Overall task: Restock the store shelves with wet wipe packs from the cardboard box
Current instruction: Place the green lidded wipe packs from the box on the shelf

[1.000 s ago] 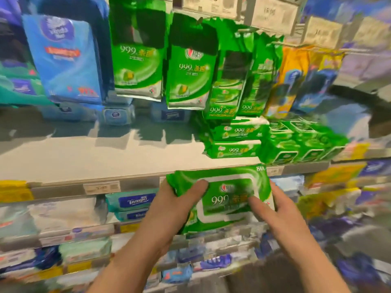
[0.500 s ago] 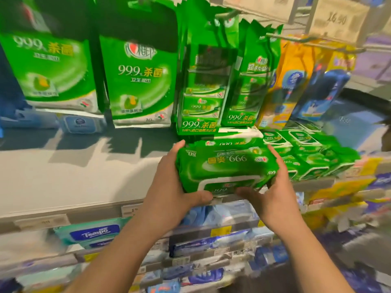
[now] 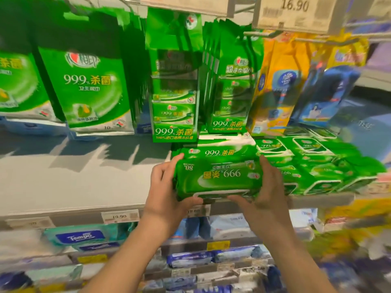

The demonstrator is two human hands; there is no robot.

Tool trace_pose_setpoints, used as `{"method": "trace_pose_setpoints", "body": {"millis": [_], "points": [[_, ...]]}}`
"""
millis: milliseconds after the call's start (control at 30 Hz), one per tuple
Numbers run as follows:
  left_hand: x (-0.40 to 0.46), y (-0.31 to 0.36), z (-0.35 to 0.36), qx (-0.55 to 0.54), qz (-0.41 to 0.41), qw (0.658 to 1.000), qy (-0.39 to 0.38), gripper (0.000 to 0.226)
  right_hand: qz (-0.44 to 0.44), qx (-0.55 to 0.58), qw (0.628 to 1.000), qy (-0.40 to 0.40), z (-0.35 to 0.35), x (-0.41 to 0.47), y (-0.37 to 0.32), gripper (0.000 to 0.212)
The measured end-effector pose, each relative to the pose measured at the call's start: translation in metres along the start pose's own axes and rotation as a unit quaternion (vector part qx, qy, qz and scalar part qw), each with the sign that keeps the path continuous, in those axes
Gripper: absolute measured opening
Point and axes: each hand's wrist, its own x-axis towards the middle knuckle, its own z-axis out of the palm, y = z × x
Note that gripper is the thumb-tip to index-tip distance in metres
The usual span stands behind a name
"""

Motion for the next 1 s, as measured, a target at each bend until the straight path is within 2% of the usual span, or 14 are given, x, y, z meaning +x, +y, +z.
{"method": "trace_pose_setpoints", "body": {"millis": [67, 133, 233, 433, 533, 633, 733, 800, 900, 1000], "points": [[-0.001, -0.006, 0.001, 0.043, 0.013, 0.999, 0.006, 0.106, -0.038, -0.050, 0.998, 0.011, 0.007, -0.005, 0.002, 0.101], [-0.001, -0.011, 0.001, 0.039, 0.014, 0.999, 0.007, 0.114, -0.092, -0.129, 0.985, 0.068, 0.015, -0.008, 0.007, 0.095], [0.000, -0.009, -0.002, 0.064, 0.008, 0.998, -0.003, 0.112, -0.113, -0.211, 0.964, 0.116, 0.014, -0.006, 0.011, 0.095], [0.011, -0.001, -0.010, 0.095, -0.059, 0.993, -0.029, 0.124, -0.085, -0.325, 0.941, 0.038, -0.001, 0.010, -0.002, 0.098], [0.010, -0.002, -0.010, 0.097, -0.073, 0.992, -0.026, 0.119, -0.067, -0.326, 0.943, -0.014, -0.006, 0.017, -0.013, 0.096], [0.006, -0.002, -0.006, 0.070, -0.050, 0.996, 0.001, 0.114, -0.097, -0.313, 0.944, -0.030, -0.003, 0.016, -0.016, 0.089], [0.002, -0.002, 0.002, 0.106, 0.060, 0.990, 0.075, 0.101, -0.157, -0.297, 0.941, -0.028, 0.006, 0.011, -0.012, 0.087], [0.001, -0.008, 0.010, 0.093, 0.102, 0.985, 0.100, 0.086, -0.169, -0.304, 0.937, -0.029, 0.009, 0.016, -0.010, 0.089], [0.010, -0.012, 0.016, 0.062, 0.075, 0.991, 0.089, 0.068, -0.165, -0.299, 0.937, -0.068, 0.007, 0.036, -0.015, 0.087], [0.017, -0.011, 0.013, 0.065, 0.046, 0.995, 0.060, 0.069, -0.160, -0.330, 0.925, -0.096, 0.006, 0.048, -0.022, 0.089]]}}
